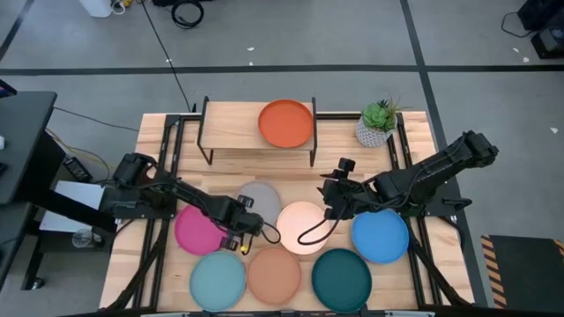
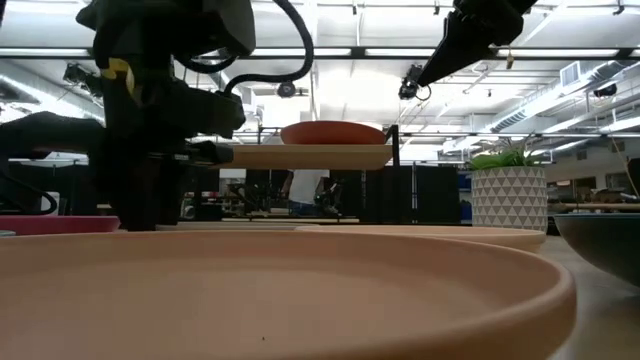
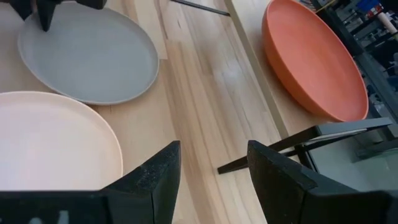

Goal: Place and stack plates onto a shelf
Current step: Put the gray plate on the shelf

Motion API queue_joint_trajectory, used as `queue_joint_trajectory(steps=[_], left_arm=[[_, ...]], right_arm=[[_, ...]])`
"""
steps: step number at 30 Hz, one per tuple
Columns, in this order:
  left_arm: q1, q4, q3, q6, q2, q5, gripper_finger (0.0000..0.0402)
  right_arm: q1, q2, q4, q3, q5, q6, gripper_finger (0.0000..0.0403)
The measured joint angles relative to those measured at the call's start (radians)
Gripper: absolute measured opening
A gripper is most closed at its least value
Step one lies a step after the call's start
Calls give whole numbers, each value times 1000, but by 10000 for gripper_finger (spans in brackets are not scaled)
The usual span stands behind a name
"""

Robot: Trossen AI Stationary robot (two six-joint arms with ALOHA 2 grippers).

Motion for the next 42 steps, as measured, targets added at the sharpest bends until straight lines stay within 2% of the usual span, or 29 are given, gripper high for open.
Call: queue_joint_trajectory(steps=[2,3,8,14,16,20,24,27,29,38,42], left_arm=[[0,-5,1,21,-5,-26,23],[0,-13,2,23,-10,-35,16],[2,-127,65,27,-43,-28,15],[0,-301,215,28,-147,-18,14],[8,-362,259,27,-193,-44,14],[28,-465,345,22,-279,-100,14],[67,-512,403,36,-356,-174,14],[128,-506,406,86,-400,-260,14],[196,-506,406,113,-416,-265,14],[493,-460,404,233,-411,-231,14],[642,-473,404,240,-410,-128,14]], right_arm=[[0,0,0,0,0,0,191],[0,0,0,0,0,0,191],[0,0,-2,0,0,0,191],[0,0,-32,0,0,26,191],[2,0,-64,0,5,64,191],[28,0,-165,0,83,195,191],[53,0,-218,0,114,276,191],[64,0,-217,0,115,287,191],[67,0,-217,0,124,291,191],[81,0,-156,-51,132,298,191],[81,1,-118,-80,131,294,191]])
